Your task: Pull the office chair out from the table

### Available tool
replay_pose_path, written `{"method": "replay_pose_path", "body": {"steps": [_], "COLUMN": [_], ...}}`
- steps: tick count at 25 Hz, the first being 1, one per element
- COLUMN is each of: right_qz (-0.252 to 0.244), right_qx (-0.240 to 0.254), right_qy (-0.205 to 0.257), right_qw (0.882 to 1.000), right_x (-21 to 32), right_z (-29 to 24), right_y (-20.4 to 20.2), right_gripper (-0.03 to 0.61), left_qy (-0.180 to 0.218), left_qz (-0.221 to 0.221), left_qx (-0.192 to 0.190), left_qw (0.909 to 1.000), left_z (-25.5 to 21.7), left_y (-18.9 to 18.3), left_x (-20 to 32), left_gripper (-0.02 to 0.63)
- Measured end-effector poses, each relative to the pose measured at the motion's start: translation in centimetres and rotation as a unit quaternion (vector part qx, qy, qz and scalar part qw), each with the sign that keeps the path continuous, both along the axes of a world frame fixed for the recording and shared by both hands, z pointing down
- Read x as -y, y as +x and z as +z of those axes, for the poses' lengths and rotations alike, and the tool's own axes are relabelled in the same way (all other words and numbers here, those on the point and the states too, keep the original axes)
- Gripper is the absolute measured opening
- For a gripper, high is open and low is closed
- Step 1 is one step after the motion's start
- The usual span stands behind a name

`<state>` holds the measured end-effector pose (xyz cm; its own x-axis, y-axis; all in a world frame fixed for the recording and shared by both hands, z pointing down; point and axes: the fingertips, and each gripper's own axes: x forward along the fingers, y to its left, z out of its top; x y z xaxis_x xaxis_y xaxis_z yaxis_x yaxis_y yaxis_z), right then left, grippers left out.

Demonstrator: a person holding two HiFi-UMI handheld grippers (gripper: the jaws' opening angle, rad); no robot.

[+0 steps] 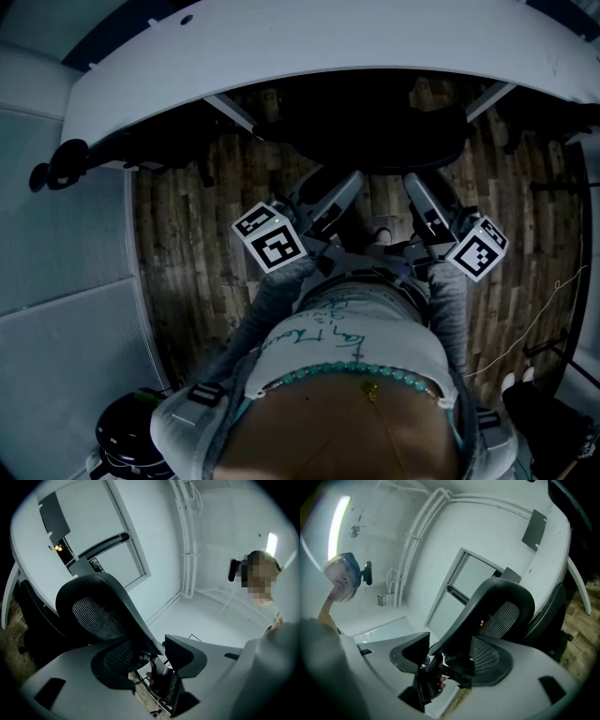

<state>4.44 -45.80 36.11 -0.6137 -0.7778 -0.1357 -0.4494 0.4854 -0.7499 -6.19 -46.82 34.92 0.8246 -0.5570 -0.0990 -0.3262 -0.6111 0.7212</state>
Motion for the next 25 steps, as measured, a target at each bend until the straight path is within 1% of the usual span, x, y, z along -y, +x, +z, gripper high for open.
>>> {"method": "replay_pose_path", "body": {"steps": [2, 5, 8, 14, 17, 20, 25], "right_qz": [0.006, 0.011, 0.008, 0.009, 0.013, 0.02, 0.017], "right_qx": [0.004, -0.006, -0.008, -0.009, -0.026, -0.047, -0.024], "right_qy": [-0.008, -0.021, -0.024, -0.029, -0.021, -0.018, -0.025], "right_qw": [1.0, 1.0, 1.0, 1.0, 0.999, 0.999, 0.999], "right_x": [0.7, 1.4, 2.1, 3.7, 4.7, 5.4, 5.6], "right_z": [-0.1, 0.0, 0.0, -0.5, -1.0, -1.2, -0.9], "right_y": [0.1, 0.0, -0.6, -1.5, -1.9, -1.7, -1.5], "right_gripper": [0.261, 0.265, 0.265, 0.265, 0.265, 0.265, 0.265], "left_qy": [-0.004, -0.006, -0.007, 0.005, 0.003, -0.002, -0.007], "left_qz": [-0.006, -0.012, -0.018, -0.023, -0.025, -0.038, -0.057], "left_qx": [-0.005, -0.004, -0.008, -0.002, 0.0, -0.003, -0.021], "left_qw": [1.0, 0.9999, 0.9998, 0.9997, 0.9997, 0.9993, 0.9981], "left_z": [-0.2, -0.2, -0.5, -1.3, -1.2, -1.2, -1.0], "left_y": [0.2, 0.6, 0.8, 1.4, 1.7, 2.1, 2.3], "left_x": [0.5, 1.1, 1.9, 3.8, 4.4, 4.9, 5.1], "left_gripper": [0.212, 0.227, 0.232, 0.235, 0.235, 0.235, 0.233]}}
